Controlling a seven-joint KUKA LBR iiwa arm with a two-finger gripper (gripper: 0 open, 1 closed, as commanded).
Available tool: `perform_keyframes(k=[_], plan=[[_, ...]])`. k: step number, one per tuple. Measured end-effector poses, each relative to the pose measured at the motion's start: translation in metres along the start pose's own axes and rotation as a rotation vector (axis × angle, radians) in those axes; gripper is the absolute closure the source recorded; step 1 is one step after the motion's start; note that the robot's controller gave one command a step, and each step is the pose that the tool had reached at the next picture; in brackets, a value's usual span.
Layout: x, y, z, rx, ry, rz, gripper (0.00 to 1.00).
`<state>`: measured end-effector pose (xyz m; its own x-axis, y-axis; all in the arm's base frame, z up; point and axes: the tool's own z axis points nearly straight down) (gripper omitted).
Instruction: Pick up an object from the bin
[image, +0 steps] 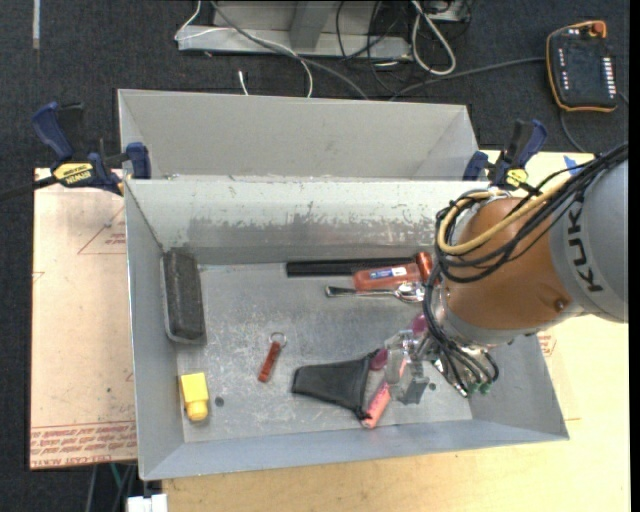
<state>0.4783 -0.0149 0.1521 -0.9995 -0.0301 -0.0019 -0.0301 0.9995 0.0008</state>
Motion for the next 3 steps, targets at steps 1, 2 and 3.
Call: perform_keyframes(k=[1, 2, 3], plan=[[-0.001, 0.008, 0.026, -0.002, 0.001, 0.001, 1.0], [-0.004, 0.01, 0.031, -0.001, -0.001, -0.043, 1.0], [-0.016, 0.074, 0.084, -0.004, 0.001, 0.007, 1.0]])
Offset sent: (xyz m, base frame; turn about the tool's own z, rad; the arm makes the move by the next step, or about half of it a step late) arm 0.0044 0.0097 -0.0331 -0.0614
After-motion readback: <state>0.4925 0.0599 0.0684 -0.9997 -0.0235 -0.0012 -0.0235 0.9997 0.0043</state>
